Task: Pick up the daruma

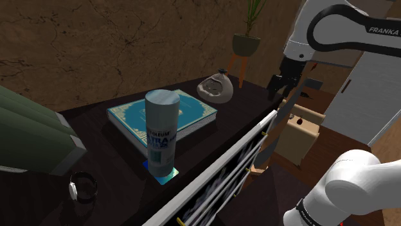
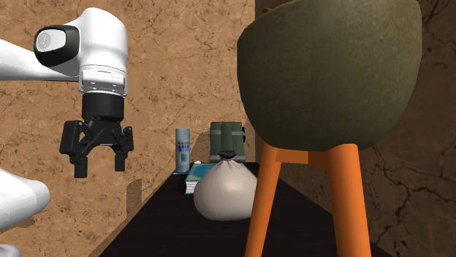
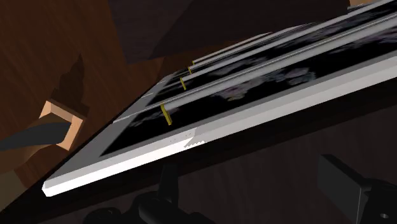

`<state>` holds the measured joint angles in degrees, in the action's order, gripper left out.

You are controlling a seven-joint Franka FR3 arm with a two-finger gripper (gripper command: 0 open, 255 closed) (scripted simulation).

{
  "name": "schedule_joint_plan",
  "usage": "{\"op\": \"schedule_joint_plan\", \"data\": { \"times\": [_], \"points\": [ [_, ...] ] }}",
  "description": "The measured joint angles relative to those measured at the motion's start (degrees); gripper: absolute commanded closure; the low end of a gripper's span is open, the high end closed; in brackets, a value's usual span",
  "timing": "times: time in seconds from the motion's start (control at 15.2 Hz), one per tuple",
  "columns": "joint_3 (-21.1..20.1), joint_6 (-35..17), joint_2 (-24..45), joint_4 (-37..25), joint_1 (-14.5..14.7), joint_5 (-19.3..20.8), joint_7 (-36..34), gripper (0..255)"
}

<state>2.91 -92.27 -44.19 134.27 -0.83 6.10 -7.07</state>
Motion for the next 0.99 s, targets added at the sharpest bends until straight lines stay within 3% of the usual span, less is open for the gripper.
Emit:
{"op": "schedule_joint_plan", "data": {
  "times": [0.26,0.99],
  "points": [
    [-0.72,-0.64,4.78,-4.01,0.24,-0.79,-1.39,0],
    [-3.95,1.31,29.59,-30.03,1.05,-3.43,-8.25,0]
  ]
}}
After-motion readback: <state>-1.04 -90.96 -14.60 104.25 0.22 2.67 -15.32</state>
